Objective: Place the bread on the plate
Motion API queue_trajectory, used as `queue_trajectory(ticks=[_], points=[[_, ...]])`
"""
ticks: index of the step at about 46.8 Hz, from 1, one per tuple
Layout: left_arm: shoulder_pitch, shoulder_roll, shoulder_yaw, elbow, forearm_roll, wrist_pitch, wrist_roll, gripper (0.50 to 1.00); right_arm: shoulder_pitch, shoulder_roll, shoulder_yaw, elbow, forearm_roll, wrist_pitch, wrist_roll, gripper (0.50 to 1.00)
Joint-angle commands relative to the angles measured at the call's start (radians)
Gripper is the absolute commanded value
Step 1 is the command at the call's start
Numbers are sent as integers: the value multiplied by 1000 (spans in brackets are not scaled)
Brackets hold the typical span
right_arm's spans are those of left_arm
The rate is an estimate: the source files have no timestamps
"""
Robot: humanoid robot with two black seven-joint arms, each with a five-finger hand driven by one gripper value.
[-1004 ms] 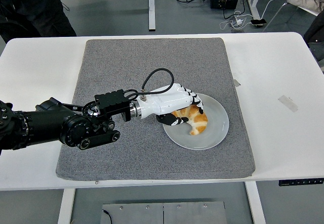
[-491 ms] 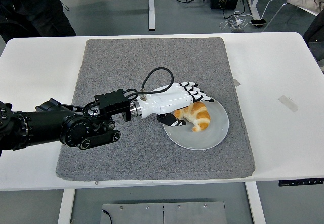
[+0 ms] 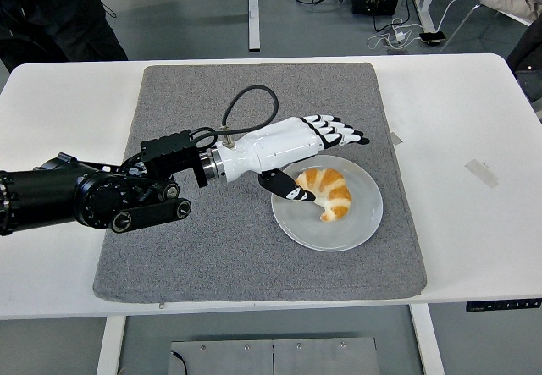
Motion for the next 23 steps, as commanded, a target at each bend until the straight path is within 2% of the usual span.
queue_trajectory(ticks=[1, 11, 17, 23], points=[[10, 24, -57, -4, -20, -3, 0, 961, 0, 0, 0, 0, 0, 0, 0, 1000], [45, 64, -240, -4, -208, -8, 0, 955, 0, 0, 0, 0, 0, 0, 0, 1000], [70, 84, -301, -2, -360, -11, 0, 943, 0, 0, 0, 0, 0, 0, 0, 1000], [94, 118, -367, 10, -521, -46, 0, 936, 0, 0, 0, 0, 0, 0, 0, 1000]])
